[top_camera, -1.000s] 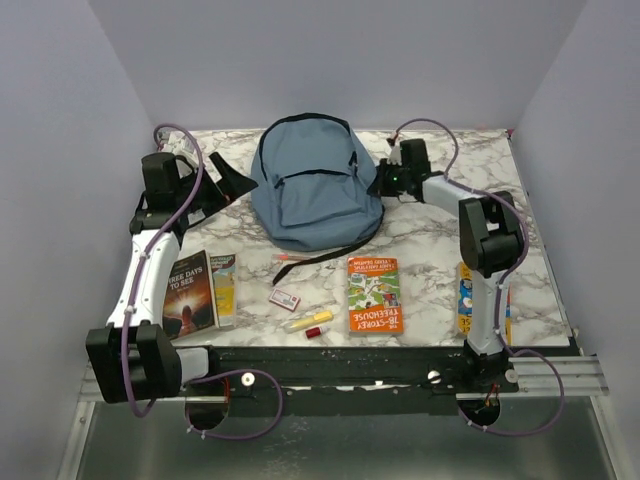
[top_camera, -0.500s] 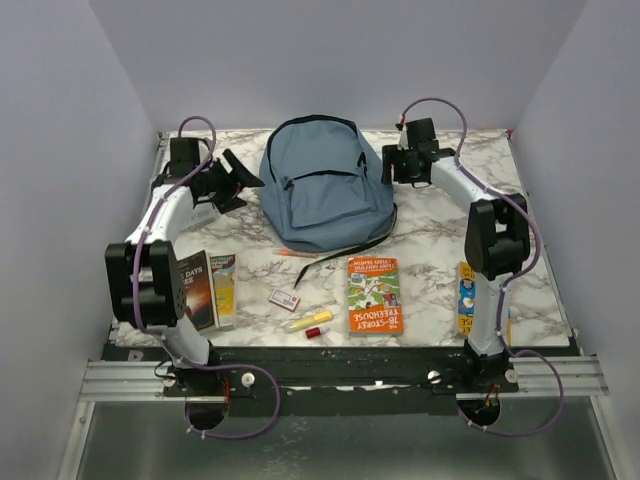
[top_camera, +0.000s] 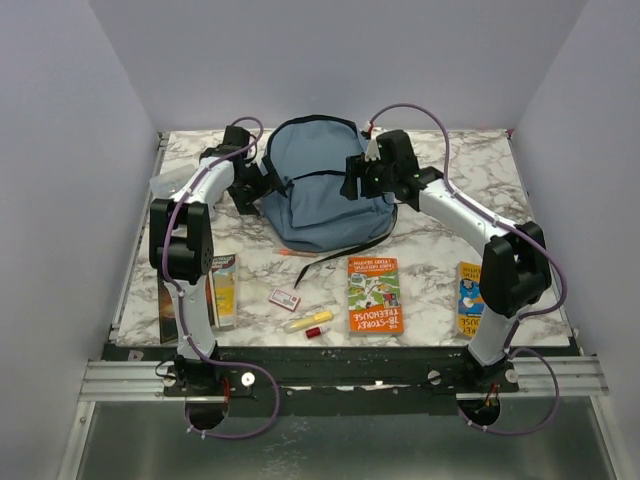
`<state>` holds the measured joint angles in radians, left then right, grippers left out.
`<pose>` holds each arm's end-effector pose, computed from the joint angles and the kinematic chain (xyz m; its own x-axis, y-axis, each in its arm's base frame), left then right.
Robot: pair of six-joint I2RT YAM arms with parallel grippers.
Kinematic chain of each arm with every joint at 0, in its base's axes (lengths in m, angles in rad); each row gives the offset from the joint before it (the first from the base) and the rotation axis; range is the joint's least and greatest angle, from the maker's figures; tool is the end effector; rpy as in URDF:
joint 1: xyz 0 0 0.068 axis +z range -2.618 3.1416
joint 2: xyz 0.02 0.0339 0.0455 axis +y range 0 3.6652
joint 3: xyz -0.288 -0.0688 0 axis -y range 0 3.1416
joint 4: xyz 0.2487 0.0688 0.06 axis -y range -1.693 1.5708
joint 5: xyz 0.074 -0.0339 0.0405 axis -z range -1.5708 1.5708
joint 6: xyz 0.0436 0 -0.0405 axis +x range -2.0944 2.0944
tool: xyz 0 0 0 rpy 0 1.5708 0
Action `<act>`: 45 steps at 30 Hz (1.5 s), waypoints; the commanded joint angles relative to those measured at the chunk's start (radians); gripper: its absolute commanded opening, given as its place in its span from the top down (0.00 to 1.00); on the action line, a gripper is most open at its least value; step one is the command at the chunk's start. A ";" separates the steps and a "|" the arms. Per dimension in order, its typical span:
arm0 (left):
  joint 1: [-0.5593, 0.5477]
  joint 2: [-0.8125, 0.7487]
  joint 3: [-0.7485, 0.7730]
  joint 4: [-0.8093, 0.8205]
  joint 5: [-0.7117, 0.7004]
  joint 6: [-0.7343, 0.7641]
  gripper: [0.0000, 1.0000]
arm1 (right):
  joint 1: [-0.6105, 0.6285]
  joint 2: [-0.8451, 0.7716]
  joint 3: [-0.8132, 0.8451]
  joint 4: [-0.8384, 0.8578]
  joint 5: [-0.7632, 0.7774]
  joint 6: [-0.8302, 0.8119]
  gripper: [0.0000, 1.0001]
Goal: Pack the student bag
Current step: Adjust the student bag at the center of the board, then unzip the student bag at the center of the board.
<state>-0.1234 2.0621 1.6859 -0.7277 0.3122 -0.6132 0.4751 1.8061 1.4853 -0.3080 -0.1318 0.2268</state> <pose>0.4561 -0.0701 0.2287 -0.8711 -0.4438 -0.2103 -0.3020 0.8217 -0.4833 0.3859 0.2049 0.3031 -0.6329 -0.0749 -0.7706 -0.4163 0.8721 0.2572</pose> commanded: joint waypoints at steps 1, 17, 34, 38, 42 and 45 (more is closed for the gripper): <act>0.002 0.001 0.006 -0.075 -0.142 -0.031 0.07 | -0.017 -0.022 -0.070 0.072 -0.067 0.075 0.29; 0.018 0.030 -0.221 0.172 0.225 -0.284 0.25 | 0.177 0.017 -0.138 0.182 0.035 0.090 0.29; 0.020 -0.110 -0.388 0.444 0.404 -0.380 1.00 | 0.236 0.226 0.102 0.250 0.285 -0.092 0.34; 0.021 -0.122 -0.405 0.462 0.421 -0.402 1.00 | 0.288 0.295 0.187 0.254 0.401 -0.205 0.34; 0.020 -0.137 -0.420 0.489 0.451 -0.426 1.00 | 0.361 0.361 0.240 0.293 0.569 -0.325 0.32; 0.020 -0.146 -0.428 0.500 0.458 -0.436 1.00 | 0.384 0.400 0.265 0.344 0.638 -0.373 0.32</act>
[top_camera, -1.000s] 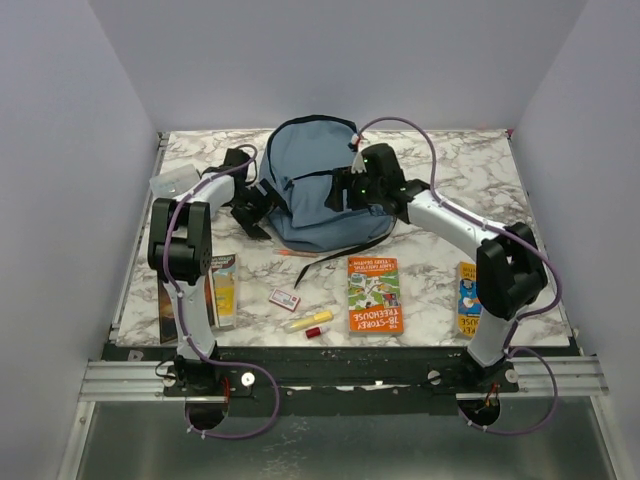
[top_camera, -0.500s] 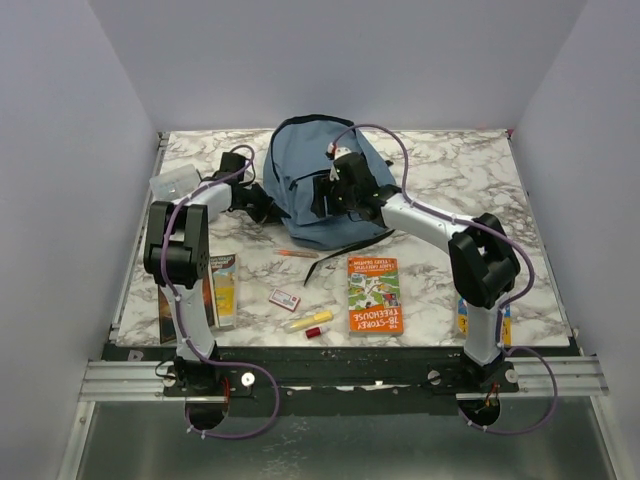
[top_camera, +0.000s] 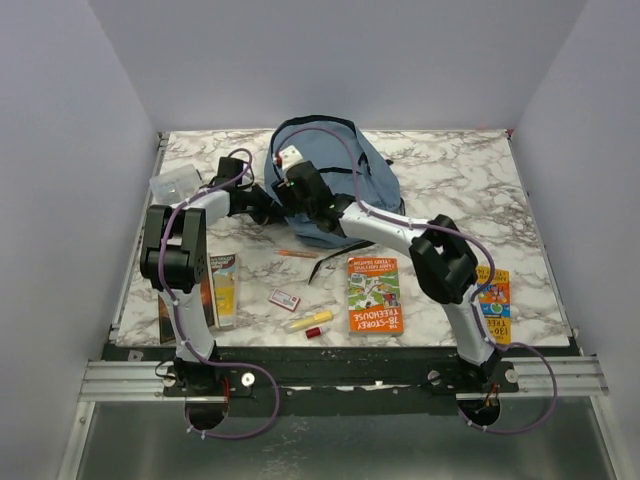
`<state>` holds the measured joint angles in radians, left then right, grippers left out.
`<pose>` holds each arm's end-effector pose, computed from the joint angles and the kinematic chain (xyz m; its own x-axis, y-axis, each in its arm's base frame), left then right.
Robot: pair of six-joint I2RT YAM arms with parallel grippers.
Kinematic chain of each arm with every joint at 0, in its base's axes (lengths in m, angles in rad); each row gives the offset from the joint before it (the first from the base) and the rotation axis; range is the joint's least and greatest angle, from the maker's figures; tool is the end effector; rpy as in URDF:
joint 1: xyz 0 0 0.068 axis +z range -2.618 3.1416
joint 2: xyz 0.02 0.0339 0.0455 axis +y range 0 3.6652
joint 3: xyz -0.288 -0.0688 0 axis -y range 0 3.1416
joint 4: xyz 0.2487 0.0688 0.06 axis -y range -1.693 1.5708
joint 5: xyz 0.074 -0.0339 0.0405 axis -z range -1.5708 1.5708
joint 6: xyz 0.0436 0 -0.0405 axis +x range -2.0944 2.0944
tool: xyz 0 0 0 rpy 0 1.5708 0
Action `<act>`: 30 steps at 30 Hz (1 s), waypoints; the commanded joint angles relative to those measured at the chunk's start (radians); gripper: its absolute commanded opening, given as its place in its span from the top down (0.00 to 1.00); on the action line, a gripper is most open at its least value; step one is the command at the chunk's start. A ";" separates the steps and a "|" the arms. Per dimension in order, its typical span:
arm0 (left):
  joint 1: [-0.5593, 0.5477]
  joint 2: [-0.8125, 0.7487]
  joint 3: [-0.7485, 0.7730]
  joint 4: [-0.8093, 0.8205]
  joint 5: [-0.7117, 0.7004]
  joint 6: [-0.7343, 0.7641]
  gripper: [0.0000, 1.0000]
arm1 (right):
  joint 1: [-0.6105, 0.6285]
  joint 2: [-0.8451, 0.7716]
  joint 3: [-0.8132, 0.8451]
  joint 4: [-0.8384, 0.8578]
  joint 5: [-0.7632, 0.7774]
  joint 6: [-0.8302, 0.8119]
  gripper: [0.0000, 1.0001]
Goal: Pack the student bag
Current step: Unzip the student bag at the center of the board.
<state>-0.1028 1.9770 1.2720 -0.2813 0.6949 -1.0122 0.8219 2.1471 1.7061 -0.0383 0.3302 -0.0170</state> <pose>0.4163 -0.0710 0.1729 -0.8045 -0.5718 0.1604 -0.4754 0.4583 -0.7509 0.3710 0.3784 0.2499 -0.3055 -0.3523 -0.8846 -0.5023 0.8489 -0.1646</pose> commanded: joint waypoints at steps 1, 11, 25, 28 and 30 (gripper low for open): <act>0.000 -0.063 -0.019 0.056 0.073 -0.038 1.00 | 0.041 0.079 0.060 0.079 0.196 -0.144 0.32; -0.003 -0.054 -0.028 0.073 0.094 -0.058 1.00 | 0.045 0.256 0.313 -0.015 0.332 -0.207 0.39; -0.006 -0.076 -0.038 0.082 0.101 -0.065 1.00 | 0.033 0.239 0.291 -0.013 0.295 -0.161 0.70; -0.007 -0.079 -0.042 0.083 0.096 -0.063 1.00 | 0.020 0.246 0.316 -0.045 0.288 -0.131 0.80; -0.007 -0.077 -0.042 0.083 0.098 -0.063 1.00 | 0.010 0.246 0.327 -0.059 0.285 -0.119 0.94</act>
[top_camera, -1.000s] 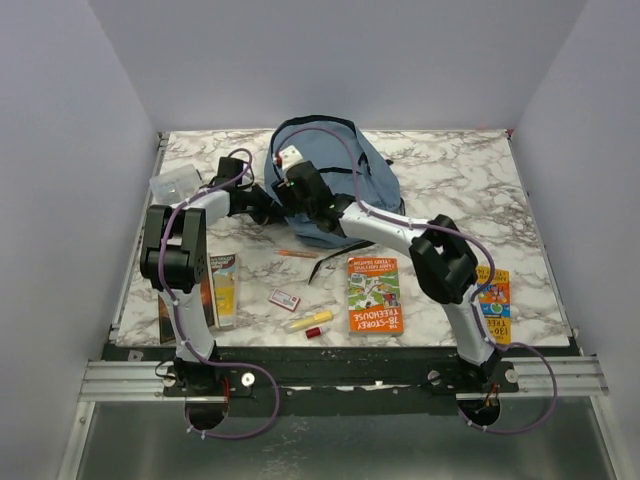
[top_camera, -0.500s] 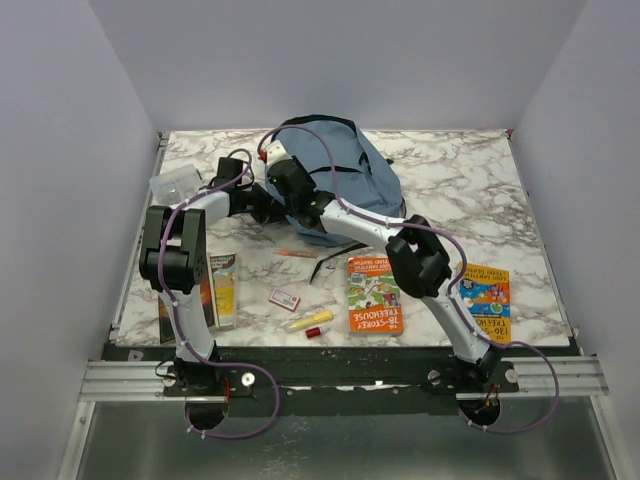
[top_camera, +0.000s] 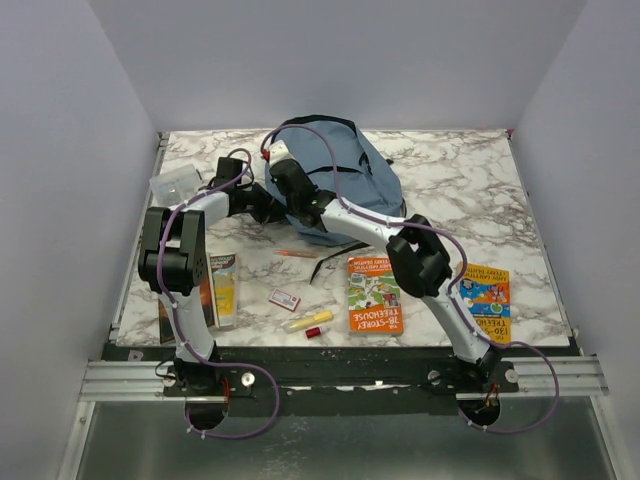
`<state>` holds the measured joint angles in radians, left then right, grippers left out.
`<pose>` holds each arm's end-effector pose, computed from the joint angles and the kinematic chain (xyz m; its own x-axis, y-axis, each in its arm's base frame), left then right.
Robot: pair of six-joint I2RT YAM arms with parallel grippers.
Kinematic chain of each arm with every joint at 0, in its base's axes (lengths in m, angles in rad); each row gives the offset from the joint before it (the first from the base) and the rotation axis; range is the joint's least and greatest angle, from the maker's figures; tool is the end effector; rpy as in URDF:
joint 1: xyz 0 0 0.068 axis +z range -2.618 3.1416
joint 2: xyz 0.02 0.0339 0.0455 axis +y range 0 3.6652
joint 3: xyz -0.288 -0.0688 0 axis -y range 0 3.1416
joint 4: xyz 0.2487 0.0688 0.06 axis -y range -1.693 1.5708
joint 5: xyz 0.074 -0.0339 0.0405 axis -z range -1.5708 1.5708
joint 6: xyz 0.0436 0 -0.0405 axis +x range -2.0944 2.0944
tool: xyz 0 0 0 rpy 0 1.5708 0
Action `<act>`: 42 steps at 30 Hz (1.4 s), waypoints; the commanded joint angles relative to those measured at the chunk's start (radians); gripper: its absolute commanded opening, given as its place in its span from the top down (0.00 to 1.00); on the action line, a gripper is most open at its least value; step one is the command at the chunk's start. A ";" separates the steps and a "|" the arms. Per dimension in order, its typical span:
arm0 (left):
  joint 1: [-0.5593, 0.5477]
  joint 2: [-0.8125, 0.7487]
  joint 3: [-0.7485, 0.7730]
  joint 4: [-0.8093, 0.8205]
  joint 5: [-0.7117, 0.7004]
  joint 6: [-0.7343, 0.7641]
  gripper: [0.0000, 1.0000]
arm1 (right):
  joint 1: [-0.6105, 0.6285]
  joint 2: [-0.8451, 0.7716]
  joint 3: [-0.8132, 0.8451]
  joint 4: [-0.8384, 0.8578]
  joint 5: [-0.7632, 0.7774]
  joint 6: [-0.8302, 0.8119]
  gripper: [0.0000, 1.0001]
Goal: Pack the student bag
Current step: Unzip the student bag at the center of the board.
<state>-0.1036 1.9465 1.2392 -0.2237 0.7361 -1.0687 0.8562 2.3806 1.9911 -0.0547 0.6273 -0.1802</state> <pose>0.4119 -0.0723 0.1801 -0.8007 -0.5699 0.1848 -0.4707 0.4075 -0.7826 0.3995 0.4214 0.2262 -0.2297 -0.4862 -0.8431 -0.3104 0.8576 -0.4100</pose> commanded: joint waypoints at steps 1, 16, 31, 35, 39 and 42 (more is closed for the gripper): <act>-0.006 -0.047 -0.009 0.025 0.055 -0.007 1.00 | -0.027 0.011 0.047 -0.046 0.000 0.049 0.99; 0.010 -0.035 -0.035 0.026 0.035 -0.024 1.00 | -0.330 -0.210 -0.195 -0.017 -0.609 0.507 0.99; 0.018 -0.022 -0.018 0.004 0.017 0.001 1.00 | -0.637 -0.129 -0.201 -0.081 -0.871 0.600 0.99; 0.019 -0.012 -0.014 0.002 0.019 0.001 1.00 | -0.637 -0.121 -0.175 -0.118 -0.803 0.550 0.99; 0.021 -0.012 -0.015 0.003 0.020 0.001 1.00 | -0.632 -0.086 -0.124 -0.208 -0.638 0.505 0.99; 0.020 -0.014 -0.013 0.003 0.025 -0.002 1.00 | -0.598 -0.068 -0.089 -0.255 -0.490 0.433 0.99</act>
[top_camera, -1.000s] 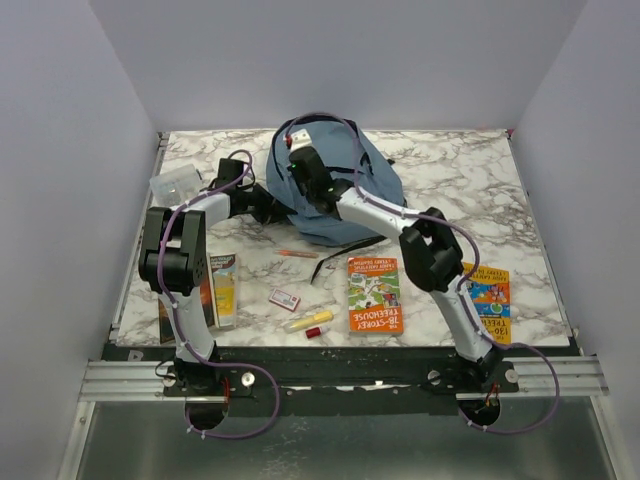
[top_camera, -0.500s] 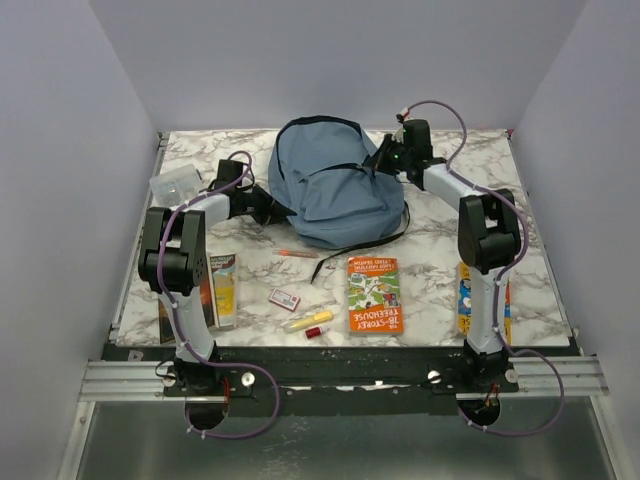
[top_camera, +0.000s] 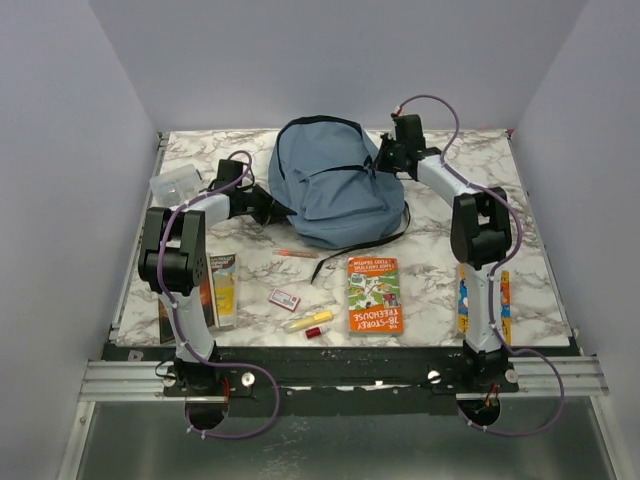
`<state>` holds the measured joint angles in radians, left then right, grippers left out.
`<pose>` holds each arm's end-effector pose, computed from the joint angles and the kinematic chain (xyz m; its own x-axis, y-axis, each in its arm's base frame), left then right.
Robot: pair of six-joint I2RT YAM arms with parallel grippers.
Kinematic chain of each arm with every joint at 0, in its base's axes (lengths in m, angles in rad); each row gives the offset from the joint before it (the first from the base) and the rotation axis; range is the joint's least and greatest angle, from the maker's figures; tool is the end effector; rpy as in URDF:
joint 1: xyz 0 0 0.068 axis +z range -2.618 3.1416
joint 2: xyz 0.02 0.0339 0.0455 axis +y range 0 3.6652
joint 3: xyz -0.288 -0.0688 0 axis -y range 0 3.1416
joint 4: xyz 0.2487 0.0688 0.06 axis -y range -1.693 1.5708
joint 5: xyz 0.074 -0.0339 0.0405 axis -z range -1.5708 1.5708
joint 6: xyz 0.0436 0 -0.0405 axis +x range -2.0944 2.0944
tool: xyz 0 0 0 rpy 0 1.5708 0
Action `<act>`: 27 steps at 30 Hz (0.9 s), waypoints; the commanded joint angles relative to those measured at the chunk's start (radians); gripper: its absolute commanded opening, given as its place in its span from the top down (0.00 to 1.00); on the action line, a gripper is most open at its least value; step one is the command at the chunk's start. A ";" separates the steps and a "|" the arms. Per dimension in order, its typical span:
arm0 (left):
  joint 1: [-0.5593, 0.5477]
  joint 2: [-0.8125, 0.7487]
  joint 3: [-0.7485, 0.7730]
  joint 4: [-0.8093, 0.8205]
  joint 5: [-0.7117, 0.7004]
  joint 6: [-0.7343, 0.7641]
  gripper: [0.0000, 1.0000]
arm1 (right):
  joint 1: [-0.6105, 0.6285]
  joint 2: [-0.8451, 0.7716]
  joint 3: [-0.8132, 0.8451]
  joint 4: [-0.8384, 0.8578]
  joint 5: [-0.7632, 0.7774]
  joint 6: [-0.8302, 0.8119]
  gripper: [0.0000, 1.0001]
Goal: Pack the student bag
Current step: Unzip the student bag at the center of the board, then adjust the student bag at the center of the board.
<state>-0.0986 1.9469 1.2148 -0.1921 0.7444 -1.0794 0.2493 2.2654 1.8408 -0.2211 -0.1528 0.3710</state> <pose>0.4098 -0.0702 0.1751 -0.7968 -0.5728 0.1925 -0.4744 0.3957 -0.7863 0.5306 0.1419 0.2165 -0.6746 0.1980 -0.7111 -0.1256 0.9185 0.3749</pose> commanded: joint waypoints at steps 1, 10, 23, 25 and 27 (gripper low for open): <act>0.016 -0.014 0.012 -0.027 0.019 0.006 1.00 | 0.027 0.054 0.084 -0.106 0.348 -0.145 0.99; 0.016 -0.014 0.008 -0.015 0.032 -0.002 1.00 | 0.106 0.127 0.343 -0.395 0.572 -0.171 0.66; 0.015 -0.014 -0.018 0.045 0.079 -0.048 1.00 | 0.106 -0.514 -0.594 0.003 0.172 0.431 0.33; 0.013 -0.023 -0.028 0.061 0.084 -0.059 1.00 | 0.107 -0.599 -0.757 0.145 0.095 0.537 0.31; 0.008 -0.035 -0.043 0.077 0.084 -0.067 1.00 | 0.109 -0.658 -0.884 0.283 0.041 0.636 0.31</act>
<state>-0.0868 1.9469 1.1995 -0.1654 0.7731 -1.1141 0.3489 1.6859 1.1622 -0.2077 0.0650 0.7364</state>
